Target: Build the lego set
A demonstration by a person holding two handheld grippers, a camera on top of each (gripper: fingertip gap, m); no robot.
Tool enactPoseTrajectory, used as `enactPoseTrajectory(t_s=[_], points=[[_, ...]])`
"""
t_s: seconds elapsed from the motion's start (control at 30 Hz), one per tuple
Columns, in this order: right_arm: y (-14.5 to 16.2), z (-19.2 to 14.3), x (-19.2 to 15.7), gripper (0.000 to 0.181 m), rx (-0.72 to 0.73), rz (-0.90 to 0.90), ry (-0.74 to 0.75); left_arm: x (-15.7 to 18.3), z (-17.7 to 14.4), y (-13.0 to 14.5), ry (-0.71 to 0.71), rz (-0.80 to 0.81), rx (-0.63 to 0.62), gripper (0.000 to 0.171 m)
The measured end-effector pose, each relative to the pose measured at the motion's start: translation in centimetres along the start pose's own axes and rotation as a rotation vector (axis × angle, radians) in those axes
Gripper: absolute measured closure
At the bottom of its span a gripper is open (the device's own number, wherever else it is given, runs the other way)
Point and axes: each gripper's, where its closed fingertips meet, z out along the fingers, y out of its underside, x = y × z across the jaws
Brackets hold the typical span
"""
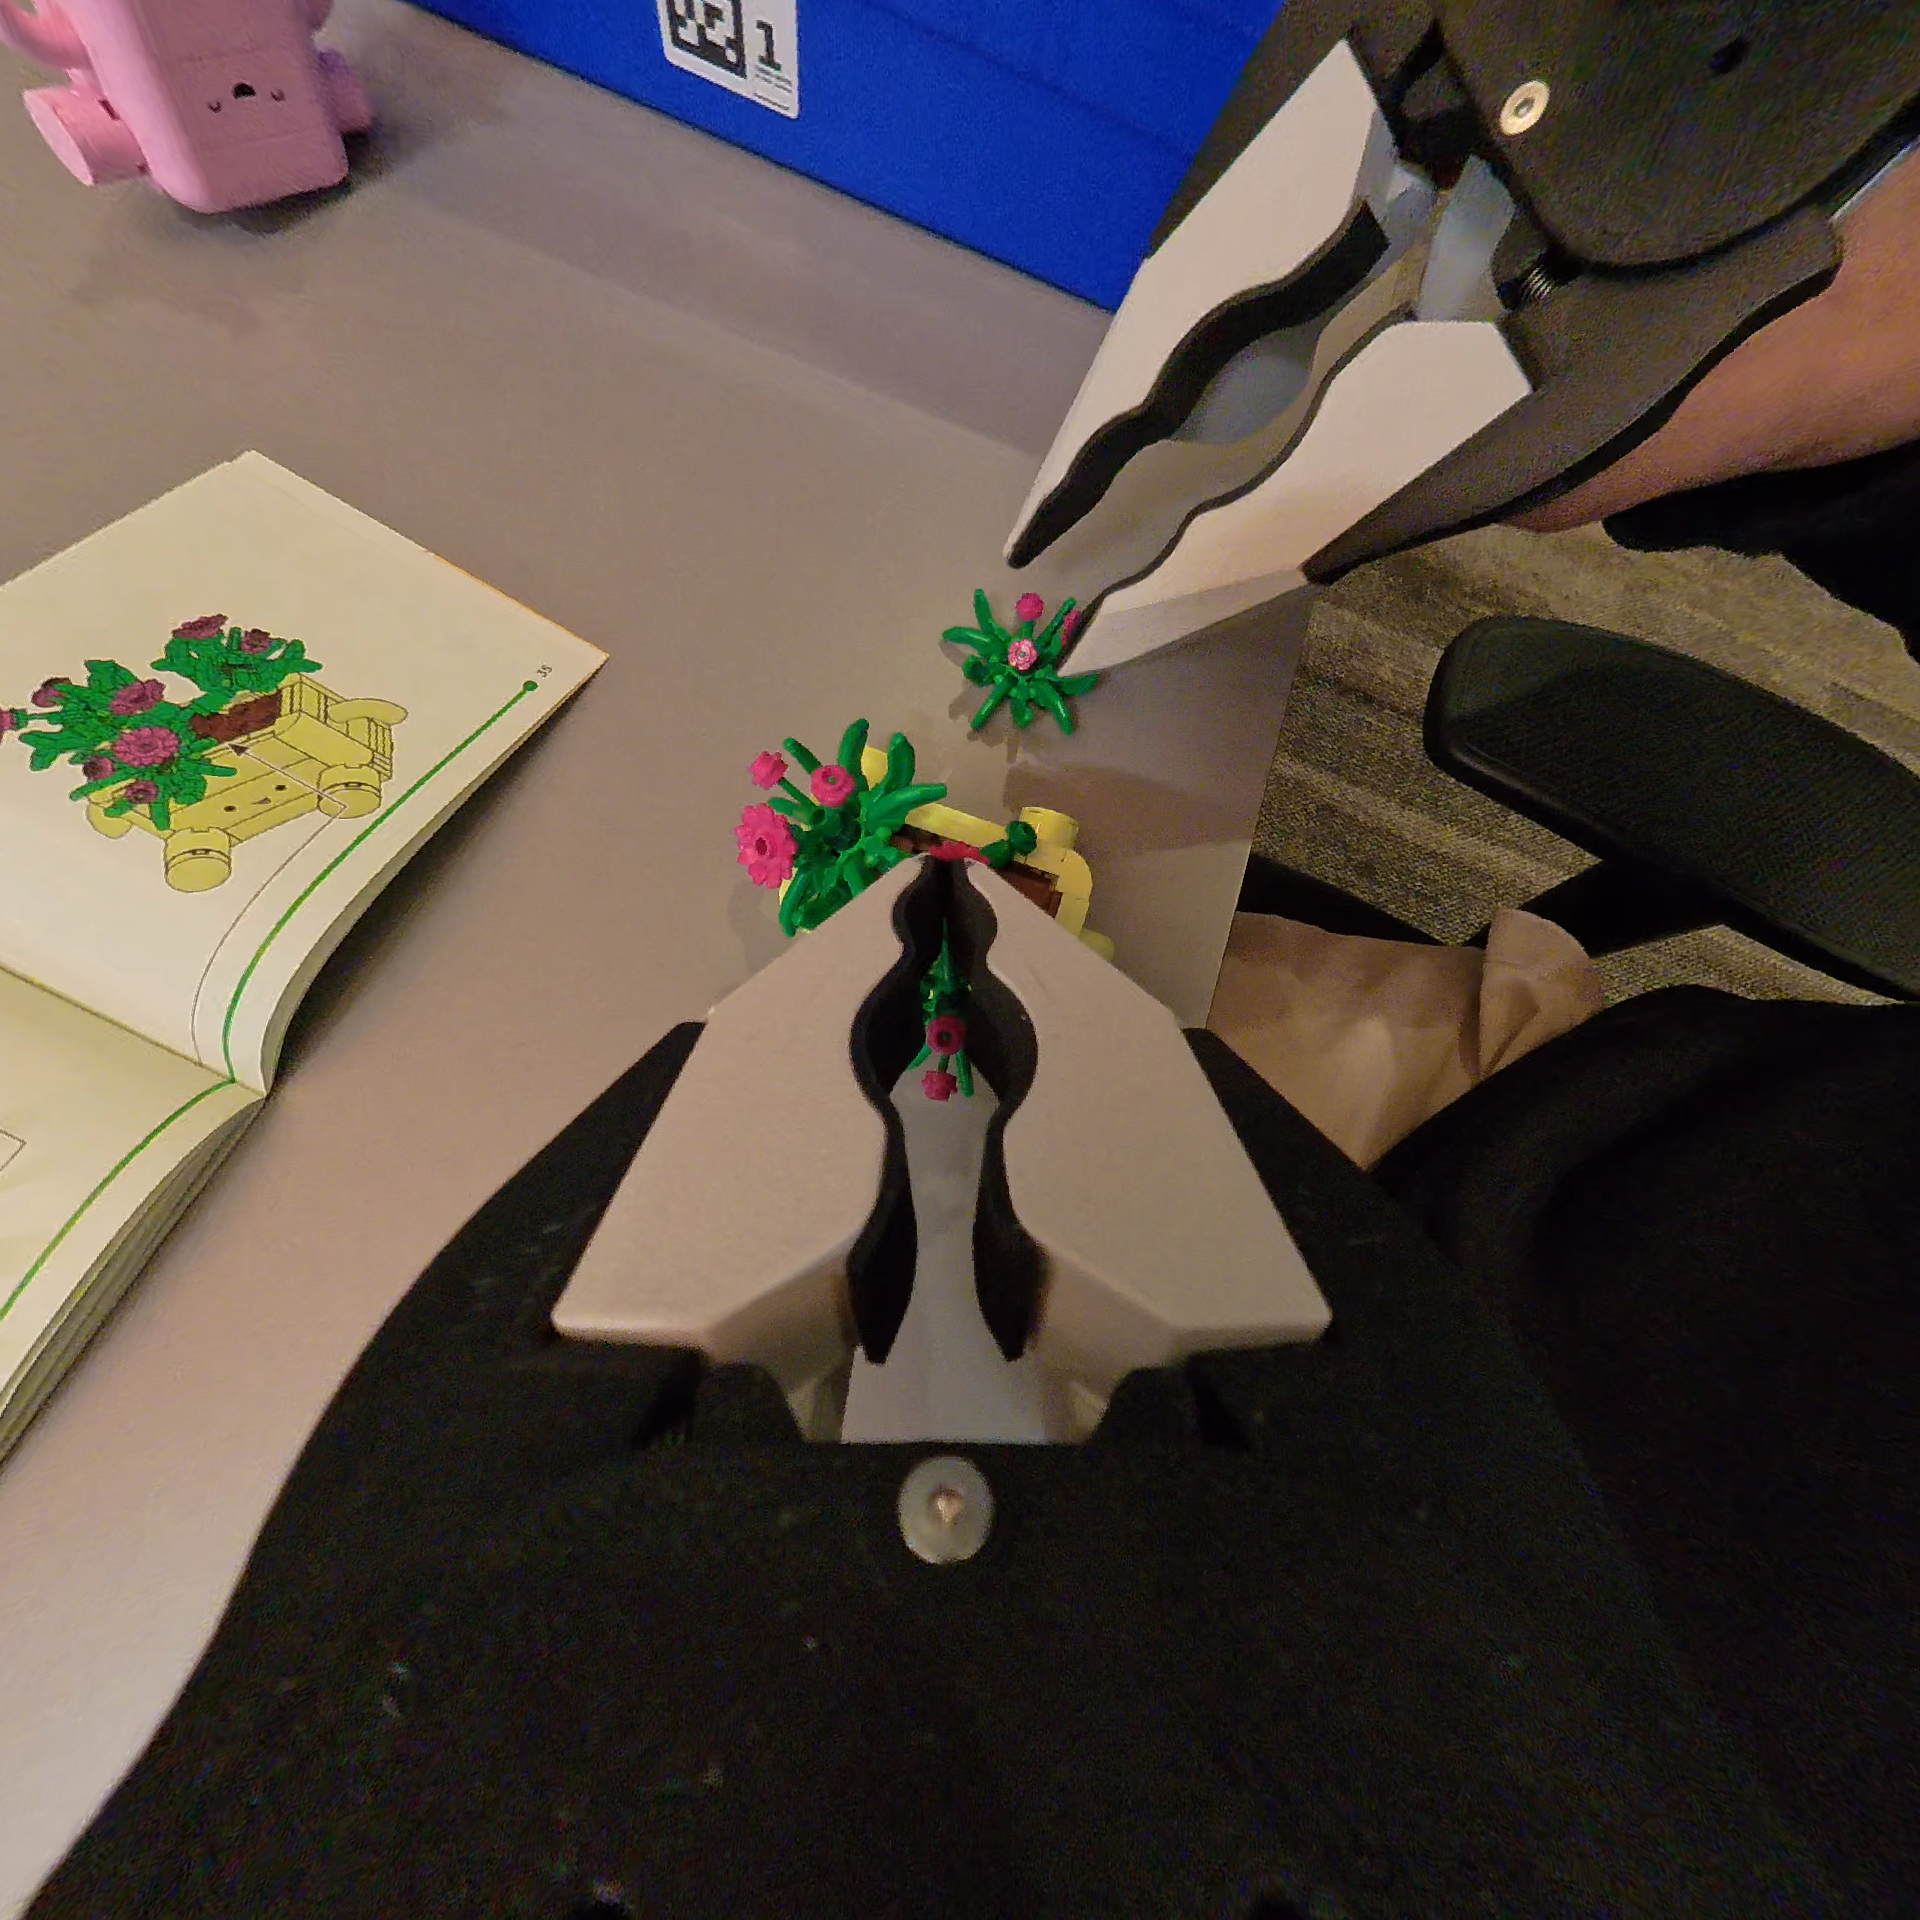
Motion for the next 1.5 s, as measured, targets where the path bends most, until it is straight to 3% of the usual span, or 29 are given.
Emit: enactPoseTrajectory(t_s=[0.3, 0.53, 0.83, 1.1, 1.5], points=[[1.0, 1.1, -0.3, 0.159, -0.235, 0.055, -0.065, 0.0, 0.0, 0.0, 0.006, -0.001, 0.007, 0.171], [1.3, 1.4, -0.2, 0.16, -0.311, 0.004, -0.067, 0.0, 0.0, 0.0, 0.015, -0.002, 0.012, 0.171], [0.7, -0.1, 0.6, 0.157, -0.243, 0.029, -0.09, 0.0, 0.0, 0.0, 0.03, -0.009, 0.017, 0.171], [1.1, -0.8, 0.5, 0.174, -0.216, -0.009, -0.028, 0.0, 0.0, -0.1, 0.036, -0.01, 0.021, 0.171], [1.4, 0.1, 0.2, 0.17, -0.233, 0.037, 0.005, 0.1, 0.0, 0.0, 0.045, -0.014, 0.025, 0.171]])
